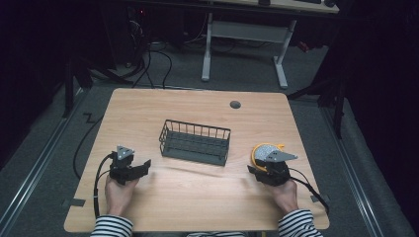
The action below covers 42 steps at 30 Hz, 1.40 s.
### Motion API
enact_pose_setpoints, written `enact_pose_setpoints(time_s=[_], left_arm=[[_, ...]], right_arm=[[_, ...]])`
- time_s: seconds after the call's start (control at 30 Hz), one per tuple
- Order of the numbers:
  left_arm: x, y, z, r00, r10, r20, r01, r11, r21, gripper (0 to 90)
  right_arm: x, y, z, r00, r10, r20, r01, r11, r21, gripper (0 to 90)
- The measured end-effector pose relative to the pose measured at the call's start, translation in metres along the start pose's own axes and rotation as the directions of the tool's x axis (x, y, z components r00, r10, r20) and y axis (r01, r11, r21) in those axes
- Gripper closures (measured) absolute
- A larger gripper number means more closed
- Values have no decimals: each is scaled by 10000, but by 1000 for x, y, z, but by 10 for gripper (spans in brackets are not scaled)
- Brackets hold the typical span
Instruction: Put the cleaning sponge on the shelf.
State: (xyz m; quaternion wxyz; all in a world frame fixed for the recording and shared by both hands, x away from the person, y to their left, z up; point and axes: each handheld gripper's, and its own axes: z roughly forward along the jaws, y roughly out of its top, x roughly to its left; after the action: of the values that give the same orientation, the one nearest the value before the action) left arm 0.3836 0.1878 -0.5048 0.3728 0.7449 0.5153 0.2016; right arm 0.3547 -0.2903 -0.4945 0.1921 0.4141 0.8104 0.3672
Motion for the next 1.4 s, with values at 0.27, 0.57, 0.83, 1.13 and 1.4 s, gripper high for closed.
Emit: enact_pose_setpoints(time_s=[0.27, 0.57, 0.83, 1.13, 1.4], left_arm=[[-9, 25, -6, 9977, 285, 612, -281, 9996, -65, 317], [-16, 52, -12, 9937, 420, 1040, -391, 9988, -297, 350], [-19, 71, -9, 9904, 408, 1320, -377, 9989, -260, 406], [-21, 86, 0, 9891, 493, 1387, -454, 9985, -311, 466], [-24, 92, 6, 9905, 502, 1280, -490, 9987, -123, 547]], right_arm=[[-10, 32, -9, 9990, -435, -108, 431, 9985, -334, 590], [-21, 71, -6, 9984, -473, -324, 452, 9970, -627, 603], [-20, 103, 9, 9940, -879, -650, 863, 9959, -264, 625], [-16, 130, 28, 9919, -904, -895, 895, 9959, -134, 647], [-18, 139, 47, 9926, -731, -969, 765, 9966, 316, 680]])
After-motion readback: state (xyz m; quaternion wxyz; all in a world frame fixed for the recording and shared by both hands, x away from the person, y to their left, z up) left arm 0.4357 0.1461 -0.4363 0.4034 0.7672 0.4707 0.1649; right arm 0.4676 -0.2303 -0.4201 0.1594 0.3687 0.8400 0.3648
